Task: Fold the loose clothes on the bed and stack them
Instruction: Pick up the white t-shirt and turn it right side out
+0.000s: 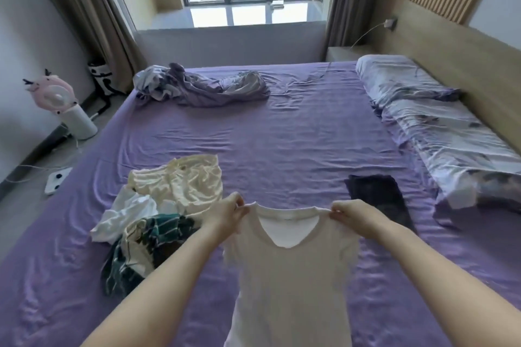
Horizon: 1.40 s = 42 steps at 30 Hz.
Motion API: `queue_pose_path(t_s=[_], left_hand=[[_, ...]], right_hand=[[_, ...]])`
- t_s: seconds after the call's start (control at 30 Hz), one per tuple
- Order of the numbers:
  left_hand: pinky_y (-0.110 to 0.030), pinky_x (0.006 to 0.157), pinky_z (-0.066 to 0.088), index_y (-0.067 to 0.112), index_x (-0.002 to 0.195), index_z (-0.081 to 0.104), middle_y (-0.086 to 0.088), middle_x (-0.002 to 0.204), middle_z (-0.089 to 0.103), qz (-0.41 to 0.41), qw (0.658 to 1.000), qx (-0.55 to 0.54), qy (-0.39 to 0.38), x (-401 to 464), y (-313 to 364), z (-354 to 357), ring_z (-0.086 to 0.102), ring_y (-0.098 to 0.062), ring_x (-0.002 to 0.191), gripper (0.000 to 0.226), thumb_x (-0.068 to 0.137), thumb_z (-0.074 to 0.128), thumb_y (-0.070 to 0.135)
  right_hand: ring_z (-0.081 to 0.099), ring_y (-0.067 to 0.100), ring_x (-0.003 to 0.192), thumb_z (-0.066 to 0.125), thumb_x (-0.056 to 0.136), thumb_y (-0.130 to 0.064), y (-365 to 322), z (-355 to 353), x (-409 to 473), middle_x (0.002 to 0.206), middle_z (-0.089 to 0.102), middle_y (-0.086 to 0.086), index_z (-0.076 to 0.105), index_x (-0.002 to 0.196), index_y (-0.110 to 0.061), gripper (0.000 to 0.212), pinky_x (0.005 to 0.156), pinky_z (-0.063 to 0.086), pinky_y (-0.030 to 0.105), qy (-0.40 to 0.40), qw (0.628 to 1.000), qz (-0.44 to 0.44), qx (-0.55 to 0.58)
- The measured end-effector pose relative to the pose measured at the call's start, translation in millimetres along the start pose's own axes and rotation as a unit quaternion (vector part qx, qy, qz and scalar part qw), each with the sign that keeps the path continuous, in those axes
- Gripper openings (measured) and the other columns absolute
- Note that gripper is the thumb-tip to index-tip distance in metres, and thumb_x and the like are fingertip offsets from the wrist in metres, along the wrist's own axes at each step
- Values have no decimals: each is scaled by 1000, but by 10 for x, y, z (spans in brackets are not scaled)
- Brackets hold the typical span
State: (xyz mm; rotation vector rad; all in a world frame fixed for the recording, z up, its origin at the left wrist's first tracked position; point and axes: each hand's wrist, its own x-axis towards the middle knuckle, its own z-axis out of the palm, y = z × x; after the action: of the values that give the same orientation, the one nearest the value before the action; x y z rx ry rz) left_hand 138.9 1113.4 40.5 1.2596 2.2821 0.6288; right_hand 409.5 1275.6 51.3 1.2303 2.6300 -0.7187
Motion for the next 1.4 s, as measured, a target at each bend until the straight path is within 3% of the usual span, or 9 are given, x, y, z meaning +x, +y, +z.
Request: queue_pose_path(t_s=[0.1, 0.3, 0.53, 0.8, 1.0, 1.1, 1.2, 1.27, 1.4], left_hand=[[-34, 69, 48, 20, 91, 50, 4, 80, 57, -35, 999, 30, -17, 280, -145, 270, 58, -20, 73, 16, 94, 52, 36], [-37, 76, 44, 14, 99, 53, -7, 94, 64, -84, 996, 43, -10, 891, -331, 620, 59, -27, 91, 19, 95, 50, 32], [-41, 74, 44, 14, 89, 51, -10, 91, 62, -62, 993, 84, 59, 1440, -559, 817, 58, -33, 88, 20, 96, 45, 31], [-35, 66, 40, 14, 102, 49, -5, 100, 55, -33, 979, 199, 24, 2349, -1001, 1360, 61, -31, 86, 30, 100, 34, 39], [-32, 61, 34, 16, 97, 47, -5, 99, 54, -58, 977, 203, -7, 2669, -1332, 1987, 58, -30, 85, 24, 100, 34, 37], [-36, 71, 35, 15, 100, 50, -7, 105, 56, -71, 961, 269, -3, 2741, -1426, 2095, 55, -30, 95, 20, 98, 40, 33], [-42, 83, 40, 10, 101, 61, -11, 109, 59, -9, 965, 257, 49, 2711, -1323, 2178, 53, -34, 104, 18, 84, 62, 16], [-42, 81, 48, 10, 95, 68, -11, 102, 64, 97, 964, 242, 52, 2665, -1101, 2279, 60, -34, 100, 33, 63, 75, 2], [-39, 66, 56, 8, 94, 70, -8, 97, 69, 262, 953, 147, -31, 2645, -527, 2597, 64, -32, 90, 34, 62, 74, -3]], right_hand=[[48, 18, 69, 47, 94, -39, 237, 204, 363, 76, 52, -6, 44, 70, -30, 26, 66, 42, 32, -11, 999, 37, 32], [54, 27, 73, 42, 97, -33, 459, 452, 1053, 76, 60, 4, 48, 84, -17, 22, 67, 43, 38, -11, 997, 27, 74], [56, 28, 76, 33, 98, -34, 596, 775, 1633, 83, 61, -3, 45, 90, -21, 19, 63, 40, 38, 67, 996, 17, 63], [59, 27, 83, 32, 98, -41, 775, 1282, 2591, 89, 59, -2, 48, 91, -19, 28, 60, 38, 31, 82, 991, 89, -60], [59, 26, 94, 39, 96, -44, 1016, 1871, 3055, 102, 63, -1, 57, 97, -23, 28, 63, 35, 30, 69, 984, 164, 1], [58, 26, 97, 41, 95, -45, 1121, 2016, 3099, 103, 66, -2, 56, 98, -24, 26, 64, 34, 31, 71, 984, 157, 45], [58, 24, 103, 46, 91, -53, 1237, 1981, 2952, 107, 65, -3, 53, 114, -25, 37, 72, 38, 32, 58, 973, 157, 156], [58, 21, 101, 50, 86, -58, 1315, 1897, 2779, 102, 63, -4, 49, 122, -27, 47, 76, 39, 32, 30, 969, 150, 194], [53, 7, 75, 56, 82, -55, 1499, 1791, 2439, 75, 58, -18, 57, 105, -34, 31, 74, 30, 26, -39, 987, 103, 113]])
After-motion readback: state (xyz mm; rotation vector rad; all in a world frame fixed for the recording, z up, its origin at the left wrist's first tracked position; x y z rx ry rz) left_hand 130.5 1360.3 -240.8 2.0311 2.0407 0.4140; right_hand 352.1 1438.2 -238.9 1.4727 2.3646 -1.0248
